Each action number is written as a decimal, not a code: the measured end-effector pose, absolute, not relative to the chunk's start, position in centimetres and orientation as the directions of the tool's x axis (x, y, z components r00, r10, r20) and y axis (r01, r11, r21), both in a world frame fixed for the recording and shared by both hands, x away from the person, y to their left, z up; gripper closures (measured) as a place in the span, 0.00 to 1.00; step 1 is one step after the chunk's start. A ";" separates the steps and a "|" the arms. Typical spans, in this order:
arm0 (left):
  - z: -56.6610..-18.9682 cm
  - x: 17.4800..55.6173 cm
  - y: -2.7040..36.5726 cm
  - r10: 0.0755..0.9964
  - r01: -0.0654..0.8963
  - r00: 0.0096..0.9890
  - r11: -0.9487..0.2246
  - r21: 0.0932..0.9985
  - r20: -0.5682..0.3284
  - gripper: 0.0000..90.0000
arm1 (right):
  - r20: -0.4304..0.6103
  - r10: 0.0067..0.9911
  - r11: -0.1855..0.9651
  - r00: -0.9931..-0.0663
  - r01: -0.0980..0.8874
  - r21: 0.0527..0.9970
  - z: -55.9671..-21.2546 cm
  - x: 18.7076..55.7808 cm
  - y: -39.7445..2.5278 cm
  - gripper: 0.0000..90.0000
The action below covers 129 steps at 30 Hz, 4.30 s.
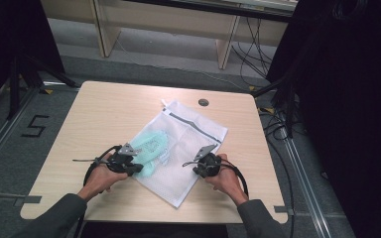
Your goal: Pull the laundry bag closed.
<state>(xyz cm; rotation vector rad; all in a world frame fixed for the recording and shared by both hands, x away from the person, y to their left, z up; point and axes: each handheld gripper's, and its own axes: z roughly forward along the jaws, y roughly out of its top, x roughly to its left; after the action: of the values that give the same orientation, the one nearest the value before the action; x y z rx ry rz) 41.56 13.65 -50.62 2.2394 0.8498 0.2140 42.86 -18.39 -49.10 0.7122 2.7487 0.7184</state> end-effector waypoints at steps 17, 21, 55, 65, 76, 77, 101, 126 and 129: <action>-50.7 43.7 14.4 0.689 0.528 0.723 -0.503 0.685 -0.051 1.00 | -0.046 0.408 0.803 -0.912 0.334 0.494 -49.1 40.3 -15.7 1.00; -50.7 44.3 14.5 0.690 0.523 0.722 -0.503 0.688 -0.044 1.00 | -0.054 0.375 0.816 -0.925 0.302 0.493 -49.0 39.9 -15.1 1.00; -49.3 38.6 10.2 0.559 0.454 0.820 -0.508 0.732 -0.121 1.00 | -0.086 0.660 0.640 -0.747 0.498 0.585 -47.0 43.3 -25.7 1.00; -50.7 38.7 9.6 0.544 0.445 0.836 -0.591 0.673 -0.076 1.00 | -0.089 0.692 0.648 -0.716 0.563 0.513 -48.2 44.3 -27.7 1.00; -50.7 39.4 11.8 0.572 0.473 0.817 -0.587 0.657 -0.077 1.00 | -0.056 0.645 0.691 -0.762 0.552 0.467 -48.5 42.4 -26.7 1.00; -50.7 39.4 12.0 0.579 0.482 0.811 -0.576 0.660 -0.086 1.00 | -0.056 0.645 0.691 -0.762 0.552 0.467 -48.5 42.4 -26.7 1.00; -50.6 39.4 17.9 0.667 0.551 0.741 -0.541 0.635 -0.074 1.00 | -0.020 0.488 0.779 -0.873 0.425 0.460 -48.7 37.7 -22.3 1.00; -49.4 38.4 12.9 0.576 0.468 0.812 -0.544 0.697 -0.095 0.94 | 0.027 0.392 0.763 -0.920 0.341 0.549 -47.9 37.6 -22.2 0.74; -49.3 38.0 12.3 0.552 0.449 0.828 -0.548 0.706 -0.098 0.94 | 0.040 0.388 0.765 -0.921 0.346 0.543 -47.9 37.7 -22.2 0.71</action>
<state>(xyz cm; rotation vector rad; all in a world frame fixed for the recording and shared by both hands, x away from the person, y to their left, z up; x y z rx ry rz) 38.00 12.32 -49.31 2.2394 0.7279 0.1725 37.67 -22.19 -47.89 0.5994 2.8812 0.8639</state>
